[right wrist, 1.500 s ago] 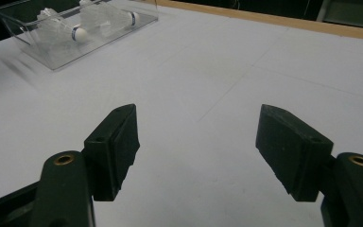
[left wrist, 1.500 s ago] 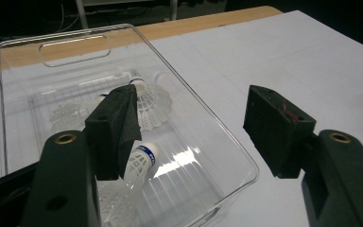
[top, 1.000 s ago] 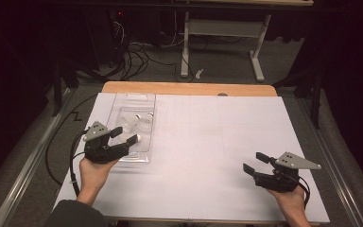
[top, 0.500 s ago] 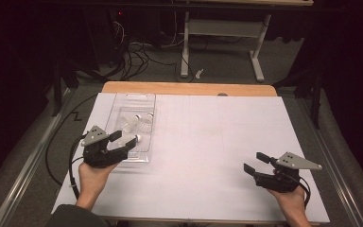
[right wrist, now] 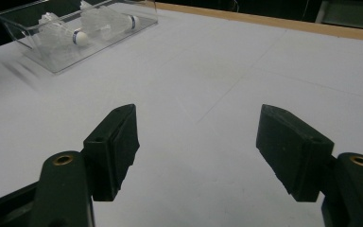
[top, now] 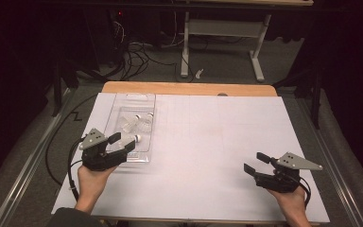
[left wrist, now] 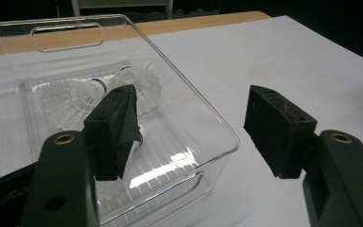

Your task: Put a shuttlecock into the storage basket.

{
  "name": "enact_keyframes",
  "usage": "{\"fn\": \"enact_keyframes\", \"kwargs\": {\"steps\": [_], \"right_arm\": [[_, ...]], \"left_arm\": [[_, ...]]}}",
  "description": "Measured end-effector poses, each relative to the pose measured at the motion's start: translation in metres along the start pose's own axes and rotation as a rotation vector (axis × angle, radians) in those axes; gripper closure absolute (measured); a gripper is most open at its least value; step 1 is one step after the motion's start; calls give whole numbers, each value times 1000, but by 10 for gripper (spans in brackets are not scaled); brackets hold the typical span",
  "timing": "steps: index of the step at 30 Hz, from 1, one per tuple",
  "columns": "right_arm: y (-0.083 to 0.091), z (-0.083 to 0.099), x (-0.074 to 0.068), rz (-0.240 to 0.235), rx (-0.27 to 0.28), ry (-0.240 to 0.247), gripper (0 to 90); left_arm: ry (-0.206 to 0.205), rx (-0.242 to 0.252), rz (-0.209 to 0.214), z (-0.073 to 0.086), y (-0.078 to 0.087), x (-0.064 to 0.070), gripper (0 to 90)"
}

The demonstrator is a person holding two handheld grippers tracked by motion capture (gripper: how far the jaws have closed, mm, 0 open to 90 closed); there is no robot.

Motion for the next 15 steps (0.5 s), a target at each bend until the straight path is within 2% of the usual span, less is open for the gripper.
{"fn": "enact_keyframes", "kwargs": {"steps": [15], "right_arm": [[0, 1, 0, 1, 0, -3, 308]], "left_arm": [[15, 7, 6, 6, 5, -1, 359]]}}
Point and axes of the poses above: each handheld gripper's, and its own axes: y roughly backward along the jaws, z roughly out of its underside, x roughly to its right, the point moved 5 cm from there along -y, roughly forward along the jaws, and after that the axes turned 9 degrees about y, right-handed, at the moved point
